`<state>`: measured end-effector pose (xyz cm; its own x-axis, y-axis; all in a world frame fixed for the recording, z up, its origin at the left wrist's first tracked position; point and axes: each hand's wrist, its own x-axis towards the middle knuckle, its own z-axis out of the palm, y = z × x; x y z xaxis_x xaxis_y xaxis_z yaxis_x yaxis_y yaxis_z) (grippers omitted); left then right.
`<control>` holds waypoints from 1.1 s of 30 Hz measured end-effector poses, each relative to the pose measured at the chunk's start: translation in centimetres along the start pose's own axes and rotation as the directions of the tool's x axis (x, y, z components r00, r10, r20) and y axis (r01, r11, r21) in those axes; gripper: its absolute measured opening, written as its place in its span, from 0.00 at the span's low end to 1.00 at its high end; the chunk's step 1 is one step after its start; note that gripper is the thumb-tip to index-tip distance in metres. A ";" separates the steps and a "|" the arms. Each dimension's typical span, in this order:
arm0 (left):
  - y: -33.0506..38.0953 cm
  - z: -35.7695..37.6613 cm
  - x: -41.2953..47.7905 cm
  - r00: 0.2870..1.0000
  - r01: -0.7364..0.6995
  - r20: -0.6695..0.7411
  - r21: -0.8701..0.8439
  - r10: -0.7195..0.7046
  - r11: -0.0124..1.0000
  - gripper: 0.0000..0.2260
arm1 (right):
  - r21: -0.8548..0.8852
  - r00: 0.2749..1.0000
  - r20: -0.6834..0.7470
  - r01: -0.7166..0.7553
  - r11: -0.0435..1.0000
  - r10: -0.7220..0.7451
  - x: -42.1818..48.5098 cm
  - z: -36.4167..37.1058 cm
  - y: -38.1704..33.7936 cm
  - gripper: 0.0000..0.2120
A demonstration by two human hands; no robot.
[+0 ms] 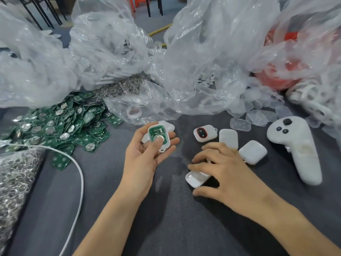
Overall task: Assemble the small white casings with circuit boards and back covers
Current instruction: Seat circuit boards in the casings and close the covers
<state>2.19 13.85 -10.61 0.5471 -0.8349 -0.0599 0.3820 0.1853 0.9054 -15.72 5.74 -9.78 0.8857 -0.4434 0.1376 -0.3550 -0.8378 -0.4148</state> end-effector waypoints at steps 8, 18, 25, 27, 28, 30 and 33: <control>-0.1 0.5 -0.2 0.994 0.107 0.044 -0.075 -0.104 0.991 0.11 | 0.778 0.933 -0.078 -0.164 0.607 0.352 0.2 -0.2 -0.8 0.24; 0.1 0.2 0.2 0.989 0.145 0.023 -0.146 -0.143 0.979 0.09 | 0.724 0.925 -0.041 -0.232 0.650 0.377 -0.1 1.2 -2.2 0.15; 0.3 -0.3 0.6 0.980 0.196 0.080 -0.183 -0.184 0.963 0.11 | 0.180 0.993 0.063 -0.112 0.977 0.103 0.5 -2.5 -0.1 0.27; 0.2 -0.4 0.7 0.976 0.209 0.102 -0.184 -0.193 0.960 0.12 | 0.035 0.980 0.198 -0.022 0.999 0.015 1.2 -2.9 0.2 0.30; 0.1 -0.4 0.7 0.973 0.217 0.114 -0.186 -0.198 0.958 0.12 | -0.033 0.965 0.261 0.019 0.999 -0.010 1.6 -3.0 0.2 0.31; 0.1 -0.5 0.7 0.970 0.222 0.140 -0.184 -0.198 0.958 0.14 | -0.157 0.931 0.361 0.111 0.981 -0.048 2.4 -3.0 0.1 0.31; 0.0 -0.4 0.6 0.972 0.196 0.158 -0.163 -0.171 0.967 0.17 | -0.240 0.880 0.461 0.245 0.939 -0.112 3.7 -3.2 -0.3 0.30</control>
<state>2.88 13.54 -10.84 0.3488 -0.9257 -0.1463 0.5981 0.0997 0.7952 -13.27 3.30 -6.24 0.9573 -0.1495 -0.2475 -0.1880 -0.9722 -0.1399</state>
